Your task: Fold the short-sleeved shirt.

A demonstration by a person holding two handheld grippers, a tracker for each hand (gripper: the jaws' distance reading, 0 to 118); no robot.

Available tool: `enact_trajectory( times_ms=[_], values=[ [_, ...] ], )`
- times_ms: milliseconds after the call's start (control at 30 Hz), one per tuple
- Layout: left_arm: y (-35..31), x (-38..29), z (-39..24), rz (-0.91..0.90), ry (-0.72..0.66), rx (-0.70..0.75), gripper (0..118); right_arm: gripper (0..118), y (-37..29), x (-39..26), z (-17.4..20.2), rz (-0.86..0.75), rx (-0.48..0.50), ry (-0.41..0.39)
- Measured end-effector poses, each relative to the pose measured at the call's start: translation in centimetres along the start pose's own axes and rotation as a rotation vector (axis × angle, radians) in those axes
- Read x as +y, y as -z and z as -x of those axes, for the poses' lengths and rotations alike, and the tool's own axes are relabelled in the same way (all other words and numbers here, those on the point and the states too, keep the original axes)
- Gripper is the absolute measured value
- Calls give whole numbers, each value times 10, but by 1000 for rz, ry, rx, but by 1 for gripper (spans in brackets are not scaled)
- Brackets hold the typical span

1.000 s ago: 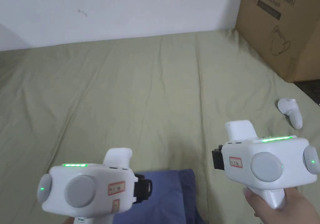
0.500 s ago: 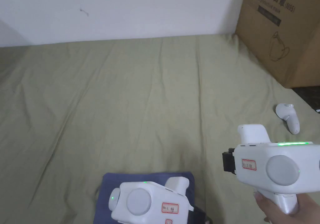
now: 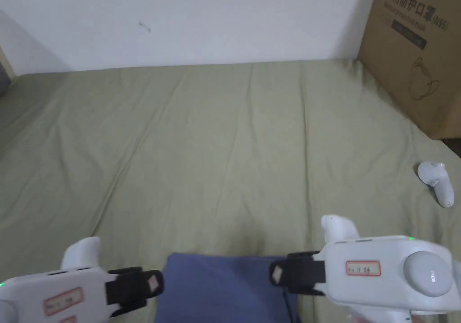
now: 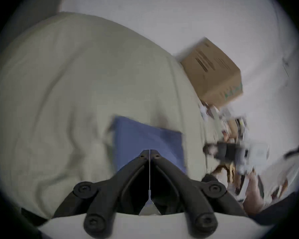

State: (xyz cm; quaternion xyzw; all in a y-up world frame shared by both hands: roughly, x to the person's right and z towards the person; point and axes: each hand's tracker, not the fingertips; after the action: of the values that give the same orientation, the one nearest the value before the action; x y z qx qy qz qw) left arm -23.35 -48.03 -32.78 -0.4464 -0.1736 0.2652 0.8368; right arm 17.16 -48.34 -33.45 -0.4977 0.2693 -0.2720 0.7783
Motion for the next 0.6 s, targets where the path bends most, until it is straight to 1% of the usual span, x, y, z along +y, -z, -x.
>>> enact_trajectory(
  times_ms=[33, 67, 100, 167, 200, 233, 267, 300, 333, 367, 400, 433, 467, 500, 533, 600],
  values=[
    [-3, 1, 10, -20, -23, 8, 0, 3, 11, -5, -5, 39, 41, 27],
    [-7, 1, 22, -40, -41, 13, 0, 3, 25, -10, -11, 93, 47, 43],
    [-9, 1, 31, -53, -60, 16, 0, 3, 36, -14, -19, 141, 16, 26],
    [-9, 2, 46, -38, -82, 12, 0, 3, 50, -21, -34, 227, -82, -14],
    [-7, 1, 52, -29, -102, 0, 1, 3, 55, -24, -45, 273, -96, -6],
    [-4, 1, 58, -12, -124, -19, 2, 3, 54, -26, -55, 269, -60, 44],
    [0, 1, 65, 3, -149, -51, 5, 3, 50, -26, -67, 245, 16, 125],
    [4, 0, 71, 9, -164, -96, 11, 3, 45, -25, -74, 209, 49, 201],
    [6, -1, 75, -5, -168, -129, 25, 3, 43, -24, -76, 208, 3, 193],
    [10, -2, 77, -12, -168, -138, 48, 3, 39, -24, -78, 211, -40, 138],
    [14, -1, 79, -3, -165, -129, 62, 3, 36, -24, -78, 217, -63, 92],
    [19, 0, 80, 7, -168, -132, 76, 3, 35, -24, -77, 225, -67, 65],
    [22, -4, 73, 16, -182, -154, 96, 3, 35, -24, -77, 234, -77, 48],
    [29, -4, 75, 26, -209, -191, 113, 3, 36, -26, -73, 236, -75, 51],
    [34, -4, 77, 39, -226, -218, 118, 3, 36, -26, -73, 235, -75, 56],
    [49, -4, 82, 50, -249, -305, 118, 3, 37, -26, -73, 235, -78, 61]
  ],
)
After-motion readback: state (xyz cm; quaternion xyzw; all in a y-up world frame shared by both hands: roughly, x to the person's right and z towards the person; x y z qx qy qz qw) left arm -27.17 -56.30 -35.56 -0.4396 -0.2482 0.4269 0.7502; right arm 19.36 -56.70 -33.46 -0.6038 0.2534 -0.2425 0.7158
